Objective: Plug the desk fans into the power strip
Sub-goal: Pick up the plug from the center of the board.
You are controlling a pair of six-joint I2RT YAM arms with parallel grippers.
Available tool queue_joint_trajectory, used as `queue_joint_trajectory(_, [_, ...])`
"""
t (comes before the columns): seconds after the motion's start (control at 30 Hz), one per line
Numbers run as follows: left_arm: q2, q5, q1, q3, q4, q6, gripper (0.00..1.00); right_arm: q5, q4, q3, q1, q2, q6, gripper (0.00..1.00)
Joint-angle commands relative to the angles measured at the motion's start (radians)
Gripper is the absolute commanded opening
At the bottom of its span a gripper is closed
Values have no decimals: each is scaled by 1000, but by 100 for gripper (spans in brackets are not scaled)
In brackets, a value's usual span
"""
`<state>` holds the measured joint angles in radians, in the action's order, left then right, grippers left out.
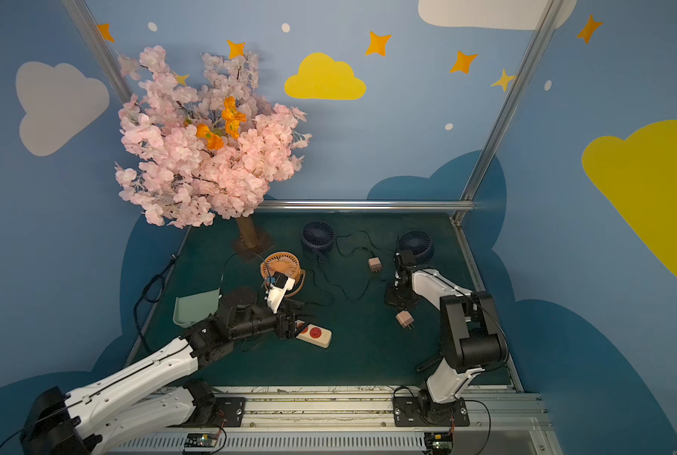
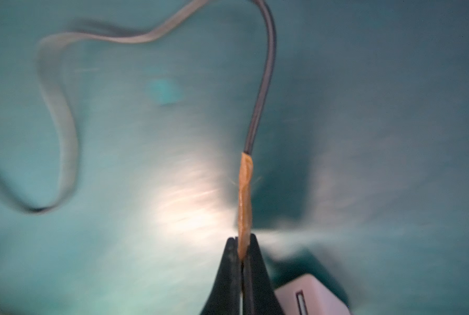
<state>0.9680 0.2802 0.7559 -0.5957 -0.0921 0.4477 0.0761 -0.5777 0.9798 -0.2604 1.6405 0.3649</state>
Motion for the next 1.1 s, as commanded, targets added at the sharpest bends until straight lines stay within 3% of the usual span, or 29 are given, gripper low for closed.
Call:
queue_joint_trajectory(0.0, [37, 13, 6, -4, -104, 16, 79, 68, 36, 22, -92, -119, 112, 0])
queue_joint_trajectory(0.2, [101, -25, 31, -5, -199, -25, 85, 37, 113, 45, -271, -265, 280, 0])
queue_joint_trajectory(0.43, [133, -105, 45, 14, -312, -132, 86, -46, 180, 113, -438, -344, 421, 0])
queue_joint_trajectory(0.57, [177, -158, 98, -1, -338, -206, 88, -124, 236, 129, -521, -363, 523, 0])
queue_joint_trajectory(0.67, [202, -265, 138, -12, -319, -253, 88, -150, 278, 136, -561, -366, 605, 0])
queue_joint_trajectory(0.83, [203, -442, 152, 7, -305, -264, 88, -168, 319, 158, -612, -358, 621, 0])
queue_joint_trajectory(1.07, [210, -488, 157, 20, -310, -293, 88, -156, 351, 153, -624, -355, 647, 0])
